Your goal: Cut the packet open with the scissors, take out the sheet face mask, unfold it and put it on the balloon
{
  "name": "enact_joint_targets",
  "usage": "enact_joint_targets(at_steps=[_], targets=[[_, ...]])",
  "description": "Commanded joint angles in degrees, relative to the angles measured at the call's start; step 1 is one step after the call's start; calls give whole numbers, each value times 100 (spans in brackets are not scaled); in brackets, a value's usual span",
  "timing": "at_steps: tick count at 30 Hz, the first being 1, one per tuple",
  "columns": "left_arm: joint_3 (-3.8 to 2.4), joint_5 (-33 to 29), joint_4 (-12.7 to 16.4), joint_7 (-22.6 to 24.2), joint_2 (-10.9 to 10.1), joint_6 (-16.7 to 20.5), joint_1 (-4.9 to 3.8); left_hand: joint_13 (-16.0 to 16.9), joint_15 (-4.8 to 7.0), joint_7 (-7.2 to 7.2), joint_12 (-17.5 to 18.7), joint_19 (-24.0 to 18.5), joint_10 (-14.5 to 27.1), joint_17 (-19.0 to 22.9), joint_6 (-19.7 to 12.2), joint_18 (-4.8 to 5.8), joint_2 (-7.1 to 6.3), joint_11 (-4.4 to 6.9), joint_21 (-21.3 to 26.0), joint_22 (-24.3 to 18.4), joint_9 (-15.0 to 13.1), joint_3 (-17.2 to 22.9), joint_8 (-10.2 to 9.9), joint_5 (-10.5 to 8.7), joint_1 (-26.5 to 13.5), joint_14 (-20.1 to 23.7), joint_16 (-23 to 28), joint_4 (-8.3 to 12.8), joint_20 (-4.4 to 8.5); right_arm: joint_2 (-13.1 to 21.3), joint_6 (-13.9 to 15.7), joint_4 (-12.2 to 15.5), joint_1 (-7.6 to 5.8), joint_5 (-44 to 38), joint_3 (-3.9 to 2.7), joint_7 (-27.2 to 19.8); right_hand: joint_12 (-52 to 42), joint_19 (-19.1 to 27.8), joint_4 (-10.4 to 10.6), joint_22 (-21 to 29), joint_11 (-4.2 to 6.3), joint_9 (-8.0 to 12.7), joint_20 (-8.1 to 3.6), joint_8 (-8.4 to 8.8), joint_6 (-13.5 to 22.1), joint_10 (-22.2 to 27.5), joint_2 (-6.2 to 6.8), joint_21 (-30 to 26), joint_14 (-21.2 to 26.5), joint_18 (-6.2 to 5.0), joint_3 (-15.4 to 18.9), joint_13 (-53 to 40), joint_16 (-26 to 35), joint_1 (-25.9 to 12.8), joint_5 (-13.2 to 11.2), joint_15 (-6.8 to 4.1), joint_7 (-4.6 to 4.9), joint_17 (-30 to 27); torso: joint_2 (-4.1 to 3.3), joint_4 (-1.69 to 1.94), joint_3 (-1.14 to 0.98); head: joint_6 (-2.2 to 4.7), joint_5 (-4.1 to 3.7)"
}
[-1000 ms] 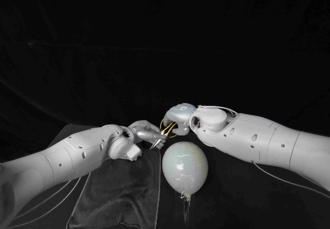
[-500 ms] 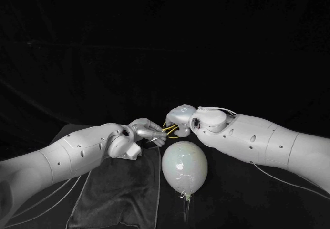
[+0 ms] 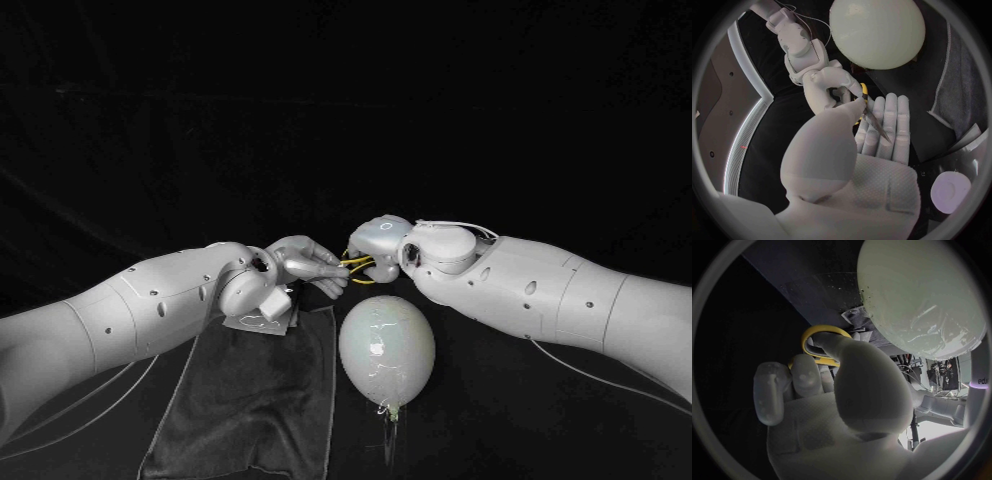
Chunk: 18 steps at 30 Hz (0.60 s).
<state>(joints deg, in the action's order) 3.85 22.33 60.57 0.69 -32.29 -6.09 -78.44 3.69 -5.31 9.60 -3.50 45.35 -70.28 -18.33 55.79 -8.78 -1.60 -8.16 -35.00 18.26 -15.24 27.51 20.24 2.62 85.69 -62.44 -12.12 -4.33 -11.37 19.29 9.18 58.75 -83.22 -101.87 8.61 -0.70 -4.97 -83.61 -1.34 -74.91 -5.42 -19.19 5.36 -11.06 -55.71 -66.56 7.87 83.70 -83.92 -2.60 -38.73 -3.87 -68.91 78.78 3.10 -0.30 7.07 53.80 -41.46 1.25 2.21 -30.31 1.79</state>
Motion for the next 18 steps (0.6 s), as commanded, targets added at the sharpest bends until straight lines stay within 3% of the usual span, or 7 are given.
enact_joint_targets(at_steps=[1,9,12,18], targets=[[-55,-117,124,278,65,-355,-100,-1,39,-13,-27,-56,-241,-10,52,-110,47,189,-31,8,-62,256,47,16,-28,11,26,306,6,-52,-87,46,56,-76,33,-243,-36,-117,-10,-864,185,-7,-18,38,83,-275,-121,28,-83,59,-26,-8,-42,8,-27,-12,-11,-7,0,-1,-4,19,-3],[-53,-131,198,205,73,-408,-130,-1,39,-15,-27,-59,-242,-11,53,-110,48,189,-36,11,-63,257,47,16,-30,11,26,309,6,-65,-51,67,56,30,33,-243,-191,-273,61,-1068,270,0,-62,159,375,-848,-108,212,-87,119,97,-85,-157,-164,-36,-80,18,108,-5,0,3,56,8],[-52,-143,226,210,81,-397,-133,-1,39,-15,-27,-59,-242,-11,53,-110,48,189,-36,11,-63,257,47,16,-30,11,26,309,6,-72,-97,81,56,58,34,-226,-272,-304,146,-1109,330,-35,-97,120,340,-1103,-128,249,-85,130,224,-132,-187,-262,-33,-137,10,130,0,-3,9,55,2],[-52,-174,285,229,77,-382,-137,-1,39,-17,-26,-65,-242,-12,53,-109,50,190,-41,14,-64,258,48,16,-35,11,27,312,4,-76,-149,123,56,86,34,-135,-671,-344,170,-1163,473,-312,-186,-363,-322,-1940,-162,294,-62,145,609,-422,-254,-269,-32,-273,-158,197,-1,10,5,54,-2]])
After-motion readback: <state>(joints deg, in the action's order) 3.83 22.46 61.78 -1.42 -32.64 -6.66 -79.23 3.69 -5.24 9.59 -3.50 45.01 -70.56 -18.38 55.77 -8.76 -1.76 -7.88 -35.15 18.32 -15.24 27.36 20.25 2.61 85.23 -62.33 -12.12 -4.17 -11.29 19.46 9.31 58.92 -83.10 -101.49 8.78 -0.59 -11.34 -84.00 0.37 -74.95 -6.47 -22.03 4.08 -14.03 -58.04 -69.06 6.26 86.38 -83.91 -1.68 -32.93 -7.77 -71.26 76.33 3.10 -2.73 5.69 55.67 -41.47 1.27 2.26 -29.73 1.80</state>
